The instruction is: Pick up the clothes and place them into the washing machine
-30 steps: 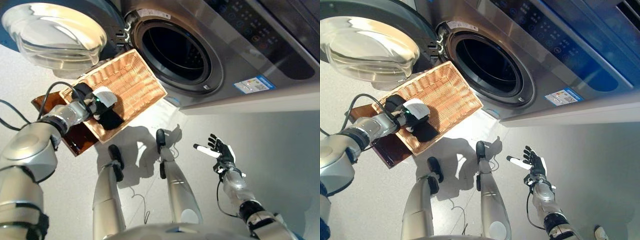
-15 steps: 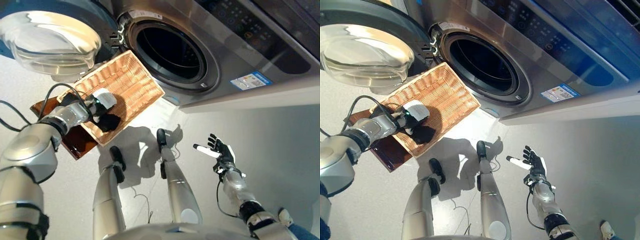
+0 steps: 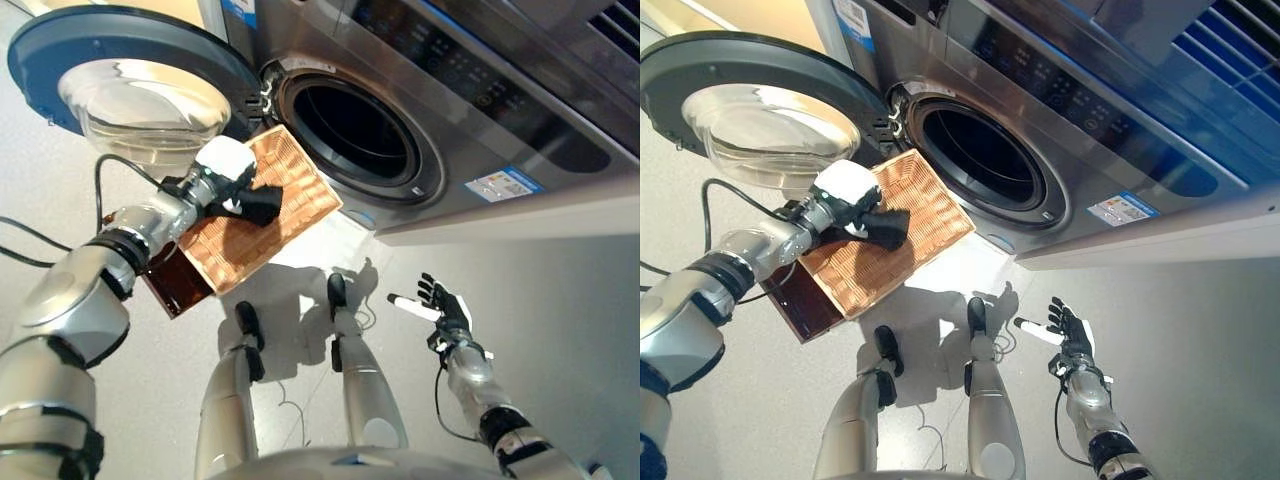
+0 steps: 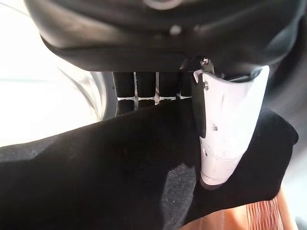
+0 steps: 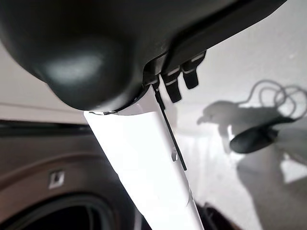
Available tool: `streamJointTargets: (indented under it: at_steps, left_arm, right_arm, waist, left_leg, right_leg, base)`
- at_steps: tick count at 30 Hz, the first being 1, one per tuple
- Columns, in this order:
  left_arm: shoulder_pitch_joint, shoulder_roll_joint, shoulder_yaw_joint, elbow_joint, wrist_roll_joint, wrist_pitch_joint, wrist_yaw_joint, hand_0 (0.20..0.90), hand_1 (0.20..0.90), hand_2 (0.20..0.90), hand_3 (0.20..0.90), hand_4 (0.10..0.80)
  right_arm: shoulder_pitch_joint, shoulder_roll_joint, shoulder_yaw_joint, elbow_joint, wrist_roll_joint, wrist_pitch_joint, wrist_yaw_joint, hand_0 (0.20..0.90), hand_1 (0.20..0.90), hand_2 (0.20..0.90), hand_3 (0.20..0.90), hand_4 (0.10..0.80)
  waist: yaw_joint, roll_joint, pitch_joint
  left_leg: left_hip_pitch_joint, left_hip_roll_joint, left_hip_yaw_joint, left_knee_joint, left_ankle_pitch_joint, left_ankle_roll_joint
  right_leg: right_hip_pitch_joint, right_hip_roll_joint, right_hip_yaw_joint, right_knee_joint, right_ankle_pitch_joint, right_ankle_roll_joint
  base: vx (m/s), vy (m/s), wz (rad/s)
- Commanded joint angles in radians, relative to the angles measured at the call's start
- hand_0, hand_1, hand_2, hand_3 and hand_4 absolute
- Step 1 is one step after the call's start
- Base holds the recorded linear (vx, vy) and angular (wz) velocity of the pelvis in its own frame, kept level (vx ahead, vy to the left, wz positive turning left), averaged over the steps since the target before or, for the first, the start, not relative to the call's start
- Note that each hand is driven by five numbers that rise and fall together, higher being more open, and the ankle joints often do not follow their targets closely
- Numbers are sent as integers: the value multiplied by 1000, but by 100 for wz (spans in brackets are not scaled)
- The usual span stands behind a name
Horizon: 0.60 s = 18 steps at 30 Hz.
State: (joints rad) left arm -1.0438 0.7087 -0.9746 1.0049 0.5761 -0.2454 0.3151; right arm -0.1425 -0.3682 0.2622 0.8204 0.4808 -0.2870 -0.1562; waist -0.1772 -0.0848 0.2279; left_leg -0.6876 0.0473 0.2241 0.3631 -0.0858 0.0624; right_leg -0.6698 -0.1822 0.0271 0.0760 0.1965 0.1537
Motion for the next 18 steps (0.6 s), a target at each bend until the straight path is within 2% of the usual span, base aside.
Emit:
streamJointTargets:
  at_steps: [1,2,3,4,5,8,9,11,14,16,18]
  left_arm:
    - [6,10,233,-79,-151,15,105,200,200,200,200,300]
    - [31,-2,288,-77,-210,11,113,200,200,200,200,300]
    - [32,-2,289,-78,-210,11,113,200,200,200,200,300]
    - [91,-28,388,-108,-322,-1,117,200,200,200,200,300]
    - [115,-39,424,-117,-364,-9,116,200,200,200,200,300]
    - [181,-85,514,-121,-485,-31,117,200,200,200,200,300]
    - [182,-85,514,-121,-485,-30,117,200,200,200,200,300]
    - [241,-143,588,-144,-620,-55,126,200,200,200,200,300]
    - [294,-197,622,-184,-704,-83,130,200,200,200,200,300]
    - [336,-268,648,-202,-822,-109,116,200,200,200,200,300]
    - [339,-282,647,-203,-841,-115,114,200,200,200,200,300]
  right_arm:
    - [53,-58,-79,-146,11,-71,-25,900,900,900,900,800]
    - [50,-55,-76,-170,14,-76,-25,900,900,900,900,800]
    - [50,-56,-75,-170,14,-76,-25,900,900,900,900,800]
    - [35,-48,-65,-241,24,-81,-27,900,900,900,900,800]
    - [28,-46,-59,-260,20,-82,-27,900,900,900,900,800]
    - [-10,-42,-33,-338,48,-96,-15,900,900,900,900,800]
    - [-10,-42,-33,-338,48,-97,-15,900,900,900,900,800]
    - [-68,-32,-10,-373,54,-105,-28,900,900,900,900,800]
    - [-142,-4,17,-361,64,-111,-52,900,900,900,900,800]
    - [-214,25,53,-334,111,-114,-45,900,900,900,900,800]
    - [-244,29,69,-317,116,-110,-51,900,900,900,900,800]
  waist:
    - [-3,31,3]
    - [-1,32,3]
    - [-2,32,3]
    - [7,35,7]
    - [10,37,9]
    - [21,43,19]
    - [20,43,19]
    - [34,52,28]
    - [49,60,35]
    - [66,69,39]
    - [72,72,40]
  left_leg:
    - [43,9,-56,-90,57,-124]
    - [49,11,-55,-96,62,-127]
    - [50,11,-55,-96,62,-127]
    - [63,11,-57,-109,72,-129]
    - [66,11,-56,-112,75,-130]
    - [79,11,-57,-129,89,-134]
    - [80,11,-57,-130,90,-134]
    - [90,14,-57,-143,102,-137]
    - [98,14,-59,-155,112,-138]
    - [105,16,-62,-164,120,-140]
    - [106,17,-63,-166,123,-141]
  right_leg:
    - [119,-14,-32,-55,8,29]
    - [122,-14,-33,-55,7,27]
    - [122,-14,-33,-55,7,27]
    - [128,-10,-34,-54,4,21]
    - [129,-8,-33,-52,2,18]
    - [135,-2,-33,-49,-2,11]
    - [135,-2,-33,-49,-2,11]
    - [139,5,-34,-46,-8,3]
    - [143,8,-38,-45,-10,-2]
    - [144,14,-38,-39,-16,-8]
    - [145,15,-38,-37,-18,-10]
  base:
    - [-6,-62,1]
    - [-7,-62,-2]
    - [-16,-60,1]
    - [-20,-44,2]
    - [-28,-59,5]
    - [-17,-20,3]
    - [0,0,0]
    - [-50,-35,1]
    - [-40,-30,3]
    - [-38,-20,-4]
    - [-13,-11,-2]
